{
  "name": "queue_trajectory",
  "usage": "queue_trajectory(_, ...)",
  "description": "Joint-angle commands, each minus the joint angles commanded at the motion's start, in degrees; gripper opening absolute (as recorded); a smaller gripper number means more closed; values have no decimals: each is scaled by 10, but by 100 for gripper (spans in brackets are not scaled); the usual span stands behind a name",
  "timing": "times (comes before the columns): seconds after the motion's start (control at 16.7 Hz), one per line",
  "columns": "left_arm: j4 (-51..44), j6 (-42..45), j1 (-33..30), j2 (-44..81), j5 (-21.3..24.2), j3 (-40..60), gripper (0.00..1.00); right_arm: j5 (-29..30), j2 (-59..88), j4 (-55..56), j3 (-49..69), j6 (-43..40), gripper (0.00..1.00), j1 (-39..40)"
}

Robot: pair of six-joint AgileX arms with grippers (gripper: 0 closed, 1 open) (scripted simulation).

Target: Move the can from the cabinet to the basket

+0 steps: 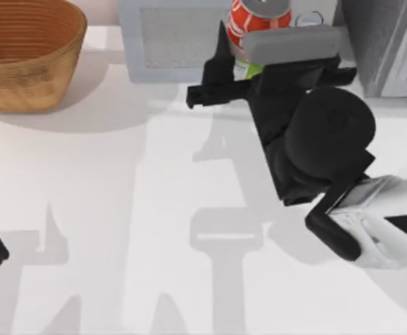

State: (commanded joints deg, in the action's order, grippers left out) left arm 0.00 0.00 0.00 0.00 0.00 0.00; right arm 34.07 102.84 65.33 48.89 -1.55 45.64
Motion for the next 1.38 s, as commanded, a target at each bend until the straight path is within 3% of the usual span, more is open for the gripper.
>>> queue_trajectory(1.14,0,0,0,0,0,0,100,206,370,91,170,27,0,92)
queue_trajectory(1.38,0,0,0,0,0,0,100,223,389,84,178,30,0,92)
